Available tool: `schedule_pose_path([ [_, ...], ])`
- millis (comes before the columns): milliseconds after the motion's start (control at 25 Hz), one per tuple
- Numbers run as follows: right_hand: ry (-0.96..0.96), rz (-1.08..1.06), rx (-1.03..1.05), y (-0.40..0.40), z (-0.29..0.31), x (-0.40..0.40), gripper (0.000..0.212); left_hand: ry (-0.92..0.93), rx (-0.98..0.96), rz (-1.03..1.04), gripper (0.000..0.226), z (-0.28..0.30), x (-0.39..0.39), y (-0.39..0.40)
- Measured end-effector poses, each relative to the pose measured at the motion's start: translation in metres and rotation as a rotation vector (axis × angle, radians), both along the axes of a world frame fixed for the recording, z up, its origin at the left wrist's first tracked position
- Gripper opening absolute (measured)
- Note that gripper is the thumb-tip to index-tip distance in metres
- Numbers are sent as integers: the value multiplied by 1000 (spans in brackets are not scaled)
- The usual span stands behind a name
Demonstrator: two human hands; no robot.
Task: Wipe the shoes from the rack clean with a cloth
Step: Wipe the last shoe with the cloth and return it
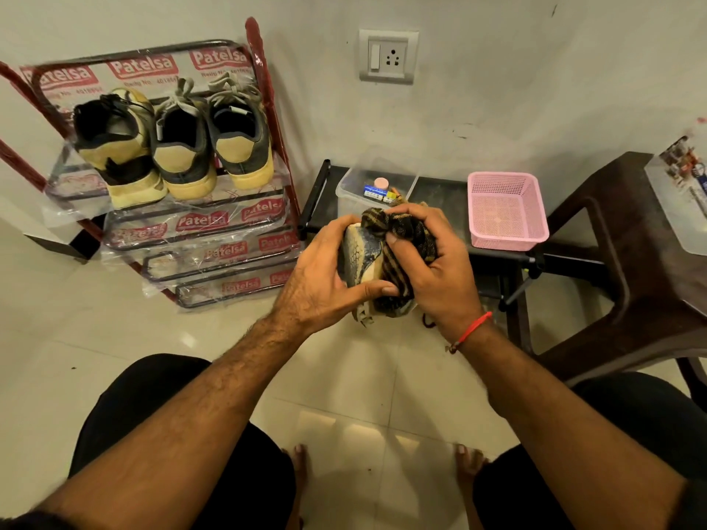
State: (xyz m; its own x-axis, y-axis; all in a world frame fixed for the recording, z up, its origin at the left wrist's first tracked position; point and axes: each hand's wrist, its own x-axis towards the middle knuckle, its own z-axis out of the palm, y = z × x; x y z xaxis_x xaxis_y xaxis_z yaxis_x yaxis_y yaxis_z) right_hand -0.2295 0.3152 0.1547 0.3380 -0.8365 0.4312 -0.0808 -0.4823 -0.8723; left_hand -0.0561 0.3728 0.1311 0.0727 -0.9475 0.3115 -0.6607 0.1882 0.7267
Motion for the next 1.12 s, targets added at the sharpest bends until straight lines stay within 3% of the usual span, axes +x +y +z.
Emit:
schedule_pose_path([
  [160,26,-53,21,5,-12,-6,28,170,-105,82,102,9,6,-5],
  [320,12,13,-179,26,13,3,27,302,-144,105,107,12,2,-2],
  [560,29,-193,-28,-1,7,-5,27,237,-122,-101,97,11,-14,0],
  [800,49,-49,-260,17,33,-7,28,184,-135,-110,94,11,-8,-3],
  [960,184,27,-407,37,31,-12,30,238,-110,-94,89,8,-4,-4],
  [1120,227,-64,-388,10,35,-5,34,63,-37,-187,101,2,-8,-1],
])
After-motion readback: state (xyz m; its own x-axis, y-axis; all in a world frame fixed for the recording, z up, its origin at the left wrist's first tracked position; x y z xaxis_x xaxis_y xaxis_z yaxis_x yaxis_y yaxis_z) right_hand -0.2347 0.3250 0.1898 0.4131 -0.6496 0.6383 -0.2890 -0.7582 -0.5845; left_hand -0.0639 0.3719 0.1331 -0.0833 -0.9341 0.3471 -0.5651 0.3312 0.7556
